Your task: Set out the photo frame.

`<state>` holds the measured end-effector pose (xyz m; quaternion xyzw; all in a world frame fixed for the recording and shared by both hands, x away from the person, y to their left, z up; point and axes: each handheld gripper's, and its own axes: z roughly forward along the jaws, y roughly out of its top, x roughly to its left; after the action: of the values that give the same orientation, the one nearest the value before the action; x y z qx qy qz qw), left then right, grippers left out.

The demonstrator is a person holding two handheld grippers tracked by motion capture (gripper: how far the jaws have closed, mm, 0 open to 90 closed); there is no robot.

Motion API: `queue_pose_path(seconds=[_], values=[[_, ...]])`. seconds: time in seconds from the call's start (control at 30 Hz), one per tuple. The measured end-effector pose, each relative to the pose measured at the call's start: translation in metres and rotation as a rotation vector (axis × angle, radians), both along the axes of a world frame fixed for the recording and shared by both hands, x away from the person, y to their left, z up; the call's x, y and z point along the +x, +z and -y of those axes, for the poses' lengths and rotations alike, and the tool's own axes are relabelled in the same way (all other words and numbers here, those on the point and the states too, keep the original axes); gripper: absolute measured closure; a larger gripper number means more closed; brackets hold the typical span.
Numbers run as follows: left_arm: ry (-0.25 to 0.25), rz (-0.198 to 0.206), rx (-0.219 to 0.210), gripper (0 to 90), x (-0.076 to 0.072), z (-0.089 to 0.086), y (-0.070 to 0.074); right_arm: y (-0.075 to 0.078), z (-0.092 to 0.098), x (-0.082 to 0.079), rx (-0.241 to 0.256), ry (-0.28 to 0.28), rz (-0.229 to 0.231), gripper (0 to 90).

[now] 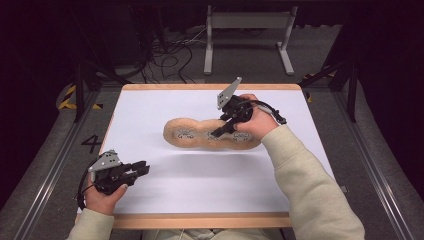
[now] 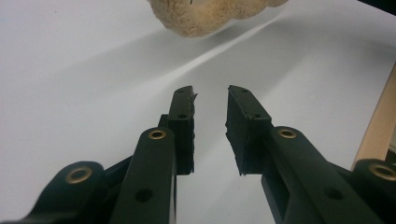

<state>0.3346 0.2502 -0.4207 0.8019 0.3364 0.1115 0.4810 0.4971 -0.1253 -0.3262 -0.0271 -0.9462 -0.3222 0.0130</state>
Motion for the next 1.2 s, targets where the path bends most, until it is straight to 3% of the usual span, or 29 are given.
queue_pose_path(seconds=[0.17, 0.37, 0.8, 1.2], values=[[-0.007, 0.001, 0.002, 72.2, 0.001, 0.001, 0.0, -0.013, -0.001, 0.006, 0.016, 0.028, -0.026, 66.9], [-0.011, -0.01, -0.002, 72.1, 0.002, 0.003, 0.0, -0.023, -0.002, 0.01, -0.009, 0.03, -0.036, 66.9], [-0.023, 0.0, 0.009, 72.0, 0.004, 0.005, -0.001, -0.034, -0.003, 0.012, -0.047, 0.028, -0.082, 66.6], [-0.025, -0.006, 0.01, 71.5, 0.005, 0.008, -0.003, -0.038, 0.0, 0.014, -0.016, -0.011, -0.102, 65.7]])
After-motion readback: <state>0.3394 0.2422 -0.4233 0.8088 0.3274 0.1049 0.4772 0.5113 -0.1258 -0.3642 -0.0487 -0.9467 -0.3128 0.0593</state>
